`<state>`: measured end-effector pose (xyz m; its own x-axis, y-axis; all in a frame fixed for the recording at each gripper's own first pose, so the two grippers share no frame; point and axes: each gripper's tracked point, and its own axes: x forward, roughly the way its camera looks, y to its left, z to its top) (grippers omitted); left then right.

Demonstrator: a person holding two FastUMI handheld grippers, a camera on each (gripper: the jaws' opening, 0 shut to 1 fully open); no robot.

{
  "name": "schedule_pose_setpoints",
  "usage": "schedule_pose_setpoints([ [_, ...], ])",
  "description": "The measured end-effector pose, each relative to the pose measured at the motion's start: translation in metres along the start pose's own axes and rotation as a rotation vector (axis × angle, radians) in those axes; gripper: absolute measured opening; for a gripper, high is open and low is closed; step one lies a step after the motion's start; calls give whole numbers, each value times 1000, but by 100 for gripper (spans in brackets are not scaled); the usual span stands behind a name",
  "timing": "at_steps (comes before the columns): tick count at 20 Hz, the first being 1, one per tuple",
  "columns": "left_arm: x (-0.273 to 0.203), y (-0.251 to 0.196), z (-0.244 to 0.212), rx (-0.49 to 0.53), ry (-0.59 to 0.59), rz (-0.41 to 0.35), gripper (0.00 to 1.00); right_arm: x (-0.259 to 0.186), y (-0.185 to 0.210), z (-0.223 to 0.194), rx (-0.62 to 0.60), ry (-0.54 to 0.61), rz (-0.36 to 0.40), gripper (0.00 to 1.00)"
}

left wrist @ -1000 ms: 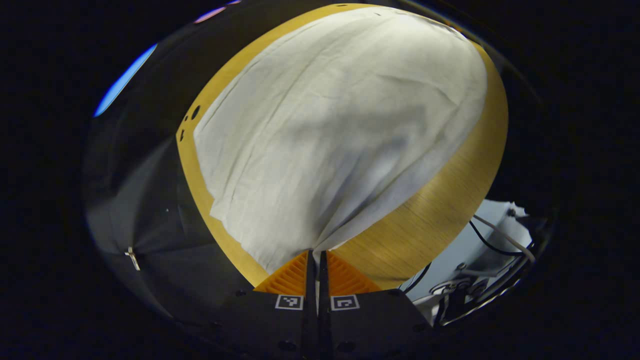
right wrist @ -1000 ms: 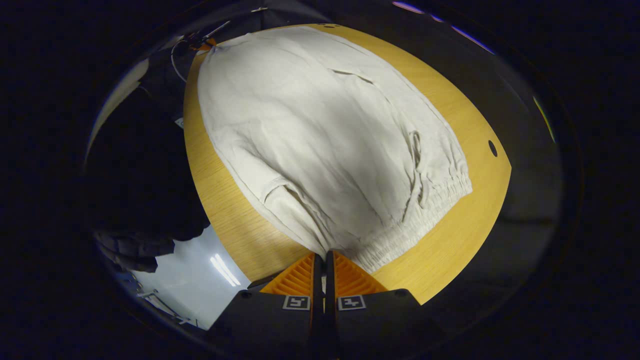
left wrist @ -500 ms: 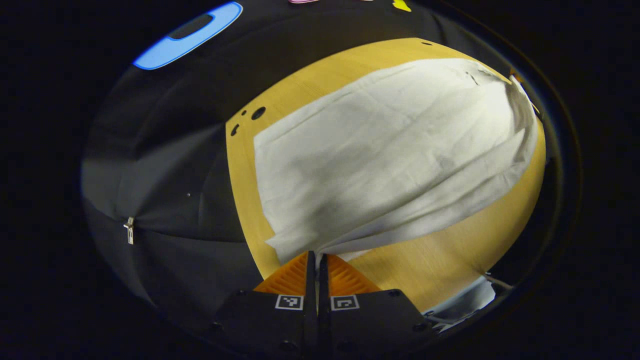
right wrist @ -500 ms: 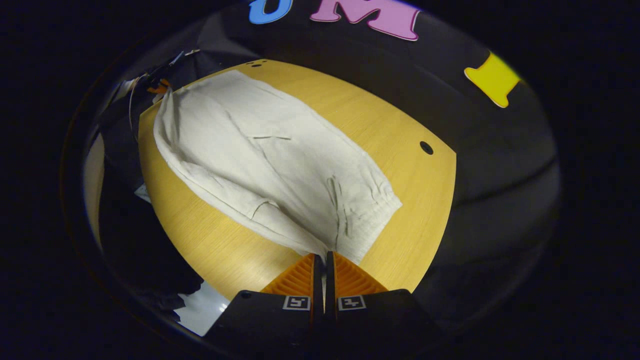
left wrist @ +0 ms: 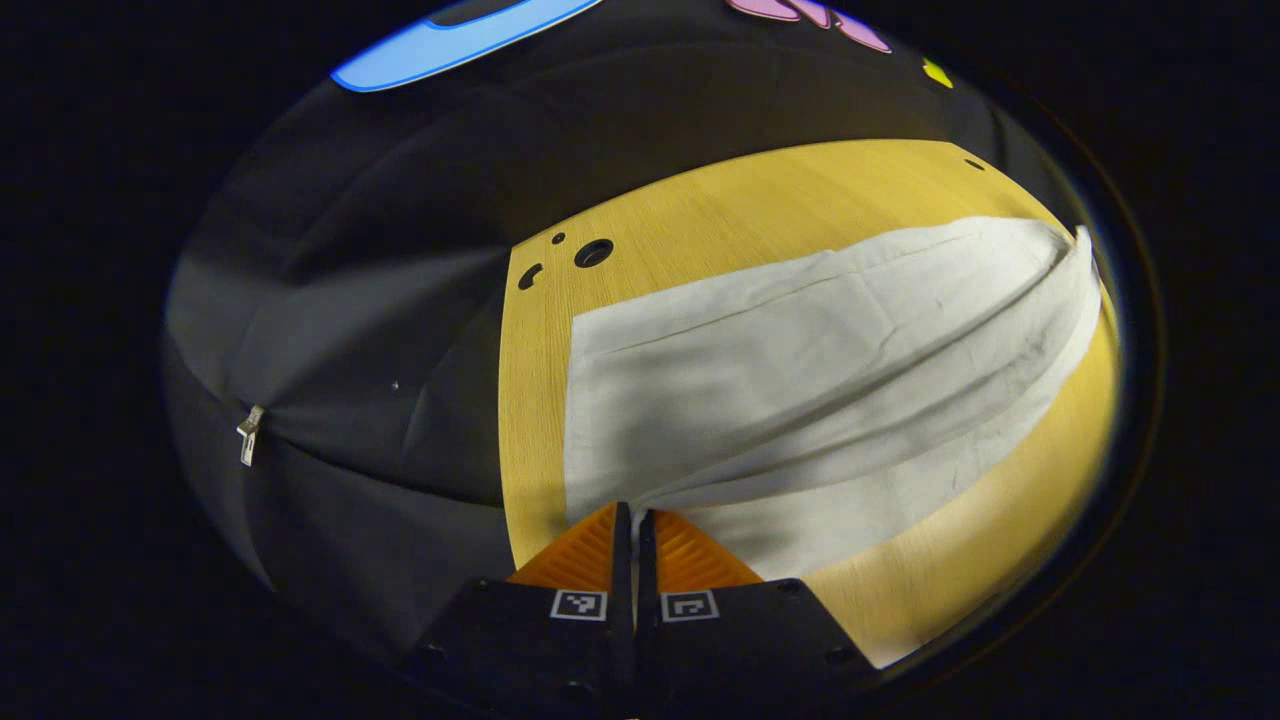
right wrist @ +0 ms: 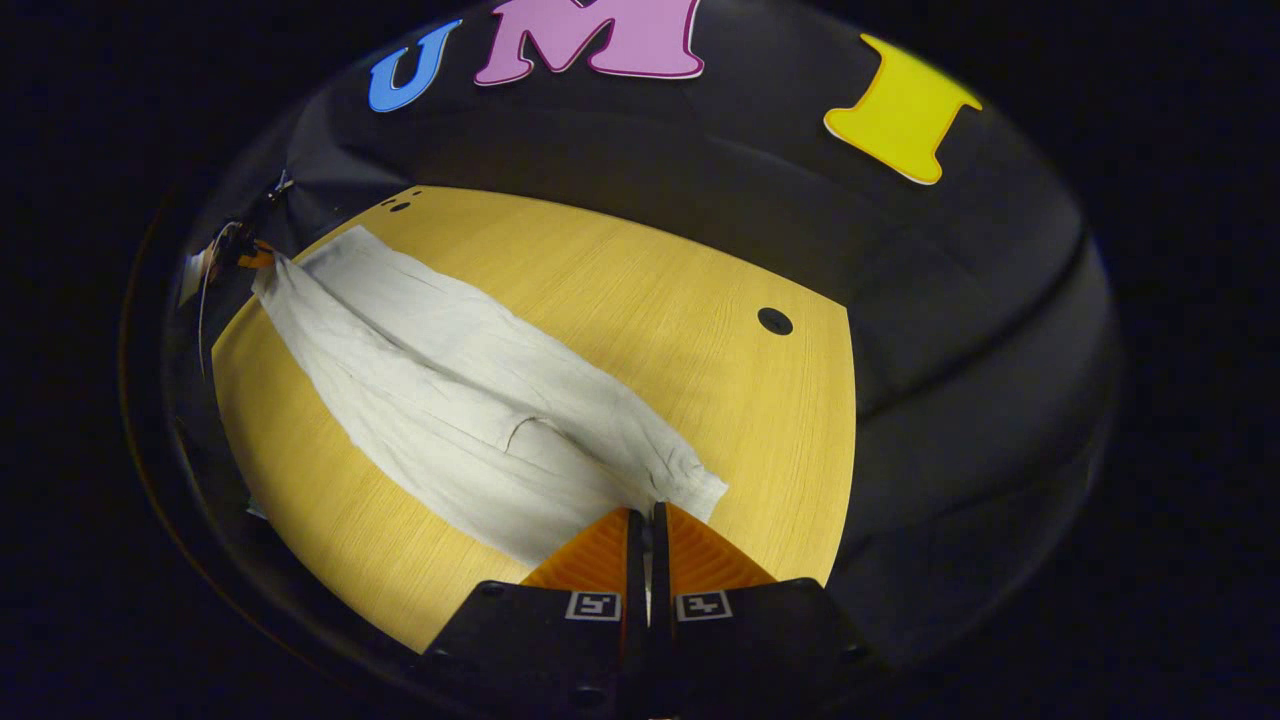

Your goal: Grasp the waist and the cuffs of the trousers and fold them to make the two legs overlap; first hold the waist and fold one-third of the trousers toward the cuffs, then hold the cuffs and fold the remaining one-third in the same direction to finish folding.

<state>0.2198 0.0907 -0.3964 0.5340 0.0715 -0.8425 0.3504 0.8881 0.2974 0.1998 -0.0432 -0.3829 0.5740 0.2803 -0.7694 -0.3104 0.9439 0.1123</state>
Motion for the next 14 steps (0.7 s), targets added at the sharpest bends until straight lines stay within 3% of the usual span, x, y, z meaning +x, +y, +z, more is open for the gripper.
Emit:
schedule_pose_setpoints([
  [6,47,-2,29,-53,59,2,6,56,-17,-7,76,74,21,5],
  [14,81,-12,23,-33,160,1,6,92,-19,-15,276,104,53,6],
])
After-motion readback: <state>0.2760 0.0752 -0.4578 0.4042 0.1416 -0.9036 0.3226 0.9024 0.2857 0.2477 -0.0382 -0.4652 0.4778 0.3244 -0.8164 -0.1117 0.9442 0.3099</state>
